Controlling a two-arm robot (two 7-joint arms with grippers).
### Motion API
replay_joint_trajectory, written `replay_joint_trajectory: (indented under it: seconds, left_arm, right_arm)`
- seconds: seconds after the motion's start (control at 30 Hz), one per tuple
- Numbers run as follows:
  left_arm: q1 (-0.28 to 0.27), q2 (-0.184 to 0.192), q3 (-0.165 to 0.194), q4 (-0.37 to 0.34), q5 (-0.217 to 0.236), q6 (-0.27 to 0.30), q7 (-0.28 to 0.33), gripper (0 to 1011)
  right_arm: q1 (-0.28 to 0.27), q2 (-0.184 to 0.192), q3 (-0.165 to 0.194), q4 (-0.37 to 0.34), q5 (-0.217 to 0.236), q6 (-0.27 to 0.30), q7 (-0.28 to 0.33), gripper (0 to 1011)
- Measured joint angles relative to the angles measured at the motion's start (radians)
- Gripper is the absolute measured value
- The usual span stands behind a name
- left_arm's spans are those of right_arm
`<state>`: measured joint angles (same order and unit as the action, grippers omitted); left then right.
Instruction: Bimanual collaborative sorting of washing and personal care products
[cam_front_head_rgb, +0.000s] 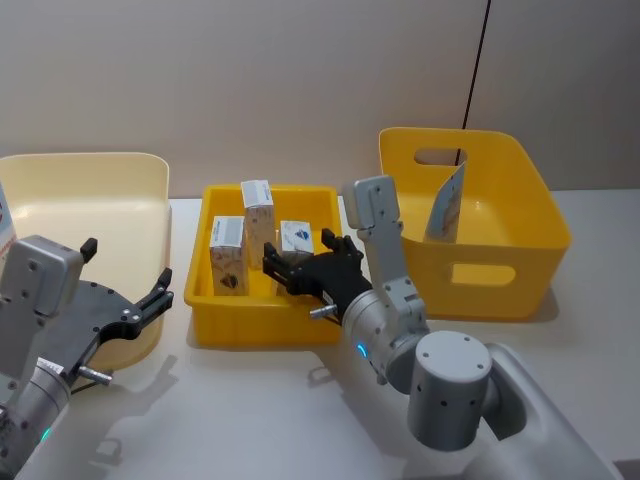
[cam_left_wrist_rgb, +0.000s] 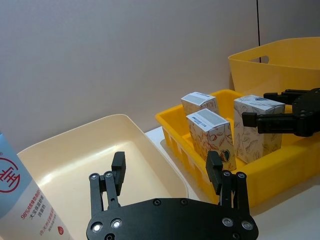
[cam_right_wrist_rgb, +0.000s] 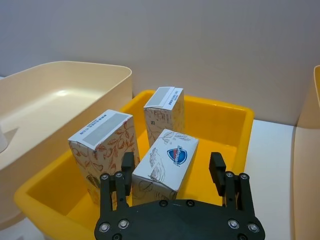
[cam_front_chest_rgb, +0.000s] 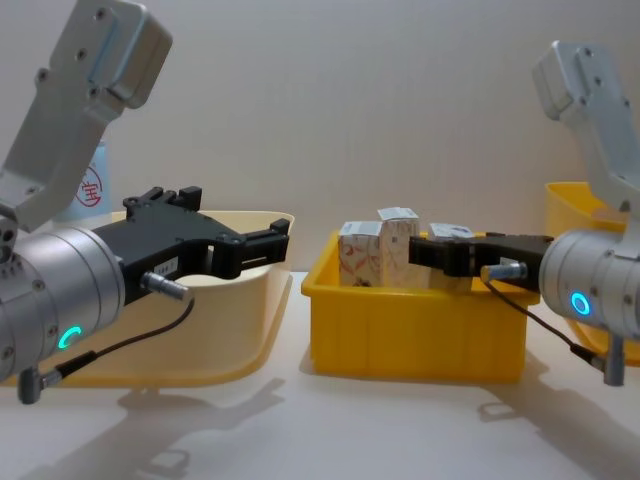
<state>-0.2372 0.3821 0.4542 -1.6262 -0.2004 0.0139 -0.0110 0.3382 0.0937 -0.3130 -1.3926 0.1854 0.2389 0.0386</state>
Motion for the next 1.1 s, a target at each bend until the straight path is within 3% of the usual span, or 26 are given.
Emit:
replay_joint_trajectory:
  seconds: [0.3,0.57,0.93,1.1]
  left_arm:
    - [0.000,0.000,0.000,0.000,0.000,0.000,0.000,1003]
    - [0.000,0.000,0.000,0.000,0.000,0.000,0.000,1003]
    - [0.000,0.000,0.000,0.000,0.000,0.000,0.000,1003]
    - [0.000,0.000,0.000,0.000,0.000,0.000,0.000,1003]
  right_arm:
    - [0.010,-0.010,0.001,0.018,-0.006,-0.002,-0.007,741]
    - [0.015,-0.014,0.002,0.026,-0.009,-0.004,-0.011,466]
    - [0.016,-0.016,0.006,0.028,-0.011,-0.018,-0.009,399]
    - [0.014,-0.015,0.011,0.026,-0.012,-0.056,0.001,399]
